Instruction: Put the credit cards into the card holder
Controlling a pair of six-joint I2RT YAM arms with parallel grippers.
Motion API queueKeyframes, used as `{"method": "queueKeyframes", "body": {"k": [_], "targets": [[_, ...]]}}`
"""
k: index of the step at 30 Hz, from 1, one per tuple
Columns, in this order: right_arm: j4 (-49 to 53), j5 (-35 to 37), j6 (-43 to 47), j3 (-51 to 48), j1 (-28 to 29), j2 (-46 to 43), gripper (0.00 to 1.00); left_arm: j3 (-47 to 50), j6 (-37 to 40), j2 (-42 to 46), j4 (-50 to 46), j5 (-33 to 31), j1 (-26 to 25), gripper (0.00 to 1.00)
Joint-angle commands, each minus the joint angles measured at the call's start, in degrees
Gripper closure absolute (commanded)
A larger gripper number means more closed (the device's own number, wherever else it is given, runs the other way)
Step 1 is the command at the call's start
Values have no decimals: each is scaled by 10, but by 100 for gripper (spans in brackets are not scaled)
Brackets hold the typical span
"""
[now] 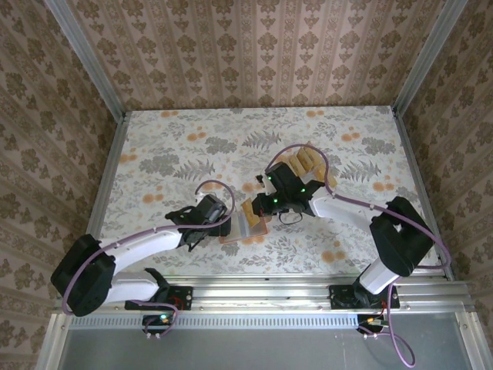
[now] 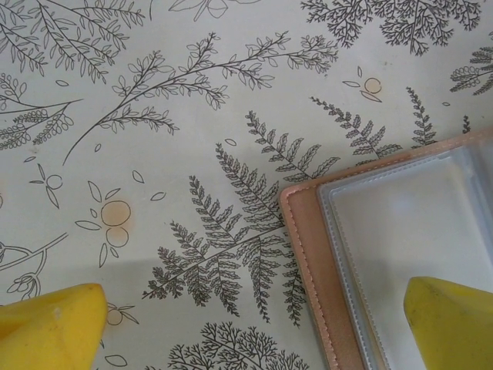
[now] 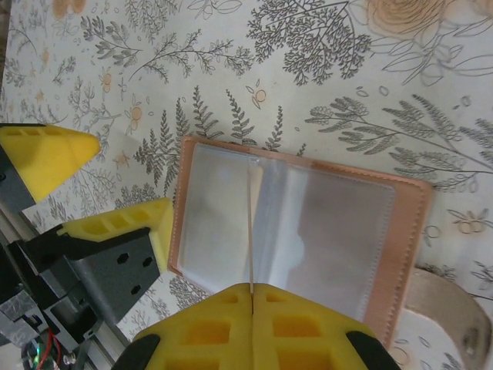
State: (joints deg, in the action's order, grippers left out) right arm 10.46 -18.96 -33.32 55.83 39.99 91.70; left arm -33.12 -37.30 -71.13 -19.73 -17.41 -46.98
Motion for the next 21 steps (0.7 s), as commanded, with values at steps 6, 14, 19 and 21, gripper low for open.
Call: {"method": "queueKeyframes", "body": {"k": [6,14,19,21], "targets": [[-61,-14,-34,-20,8,34,100,-20,6,-32,2,-18,-14,0],[-78,-16,-39,-34,8,51,100,-28,6,-50,12,-24,-23,0],[-83,-15,-39,-42,8,55,100,-31,7,-52,18,-23,-25,0],[-84,-14,-39,-43,8,55,100,-31,7,-55,21,-22,-26,0]]}}
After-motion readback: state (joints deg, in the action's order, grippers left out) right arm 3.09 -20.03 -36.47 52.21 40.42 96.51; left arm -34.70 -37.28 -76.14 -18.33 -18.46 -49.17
